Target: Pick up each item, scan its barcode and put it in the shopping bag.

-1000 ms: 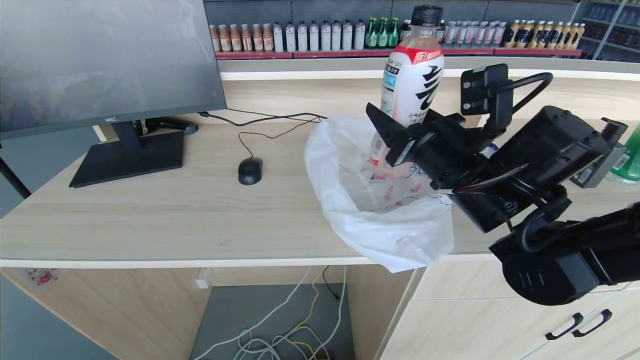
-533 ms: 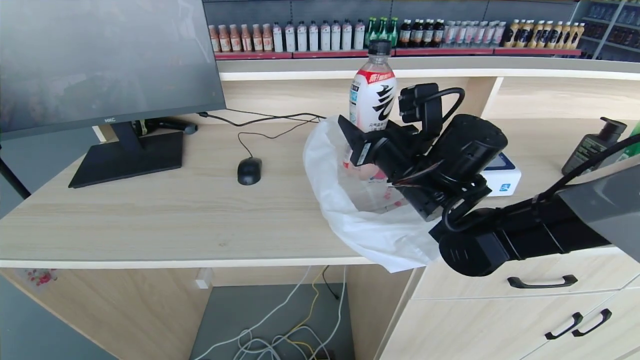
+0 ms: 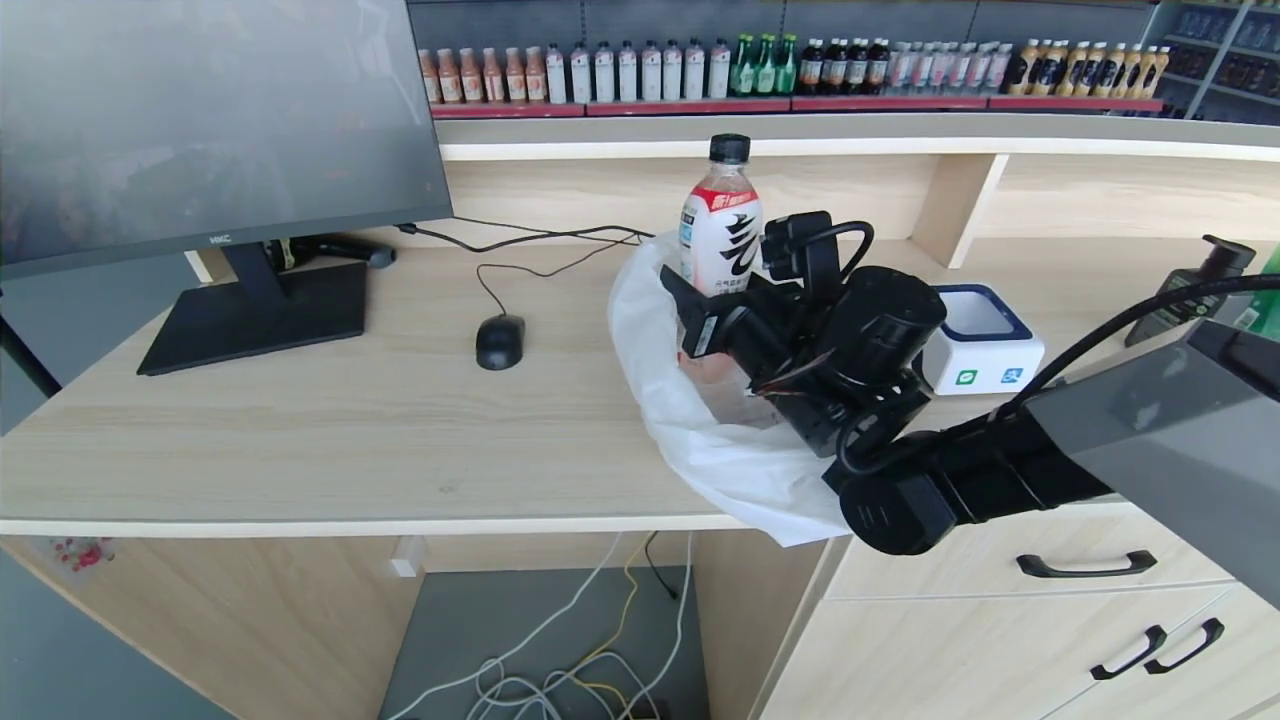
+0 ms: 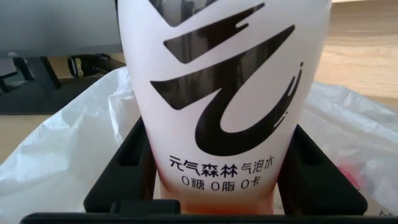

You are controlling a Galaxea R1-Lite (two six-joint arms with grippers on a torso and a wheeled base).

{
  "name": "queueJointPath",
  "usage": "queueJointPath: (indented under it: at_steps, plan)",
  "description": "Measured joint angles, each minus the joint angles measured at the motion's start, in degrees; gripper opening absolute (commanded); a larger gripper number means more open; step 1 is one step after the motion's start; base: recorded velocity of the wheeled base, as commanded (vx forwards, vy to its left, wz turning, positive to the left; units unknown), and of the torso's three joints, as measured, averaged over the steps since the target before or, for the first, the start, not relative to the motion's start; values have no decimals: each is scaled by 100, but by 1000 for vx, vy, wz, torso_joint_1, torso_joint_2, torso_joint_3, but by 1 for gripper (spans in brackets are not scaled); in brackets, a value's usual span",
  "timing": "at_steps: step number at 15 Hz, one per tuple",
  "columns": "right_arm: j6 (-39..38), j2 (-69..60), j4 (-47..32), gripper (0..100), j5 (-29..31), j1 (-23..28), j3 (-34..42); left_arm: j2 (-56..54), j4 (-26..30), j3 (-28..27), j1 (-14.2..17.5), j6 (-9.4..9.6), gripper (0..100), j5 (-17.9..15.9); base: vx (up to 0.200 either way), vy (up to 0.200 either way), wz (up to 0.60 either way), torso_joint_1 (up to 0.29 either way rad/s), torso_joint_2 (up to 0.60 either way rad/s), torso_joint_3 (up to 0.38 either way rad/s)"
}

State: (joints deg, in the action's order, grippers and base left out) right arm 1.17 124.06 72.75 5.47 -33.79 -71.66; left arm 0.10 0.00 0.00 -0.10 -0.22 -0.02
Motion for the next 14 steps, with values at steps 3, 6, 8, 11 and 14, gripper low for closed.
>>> queueJointPath:
  at_steps: [3, 6, 8, 11, 14]
  plan:
    - [-17, 185, 40, 0, 7, 135, -100, 0, 0, 0, 0, -2, 100, 0, 0, 0, 0, 0, 0, 0]
    - [-33, 325, 35, 0, -20, 207, -212, 0, 0, 0, 0, -2, 100, 0, 0, 0, 0, 0, 0, 0]
    - [-30, 386, 60, 0, -15, 210, -221, 0, 0, 0, 0, -2, 100, -2, 0, 0, 0, 0, 0, 0]
    - [-33, 435, 66, 0, -4, 212, -205, 0, 0, 0, 0, -2, 100, 0, 0, 0, 0, 0, 0, 0]
    - [-17, 466, 57, 0, 18, 234, -180, 0, 0, 0, 0, 0, 100, -7, 0, 0, 0, 0, 0, 0]
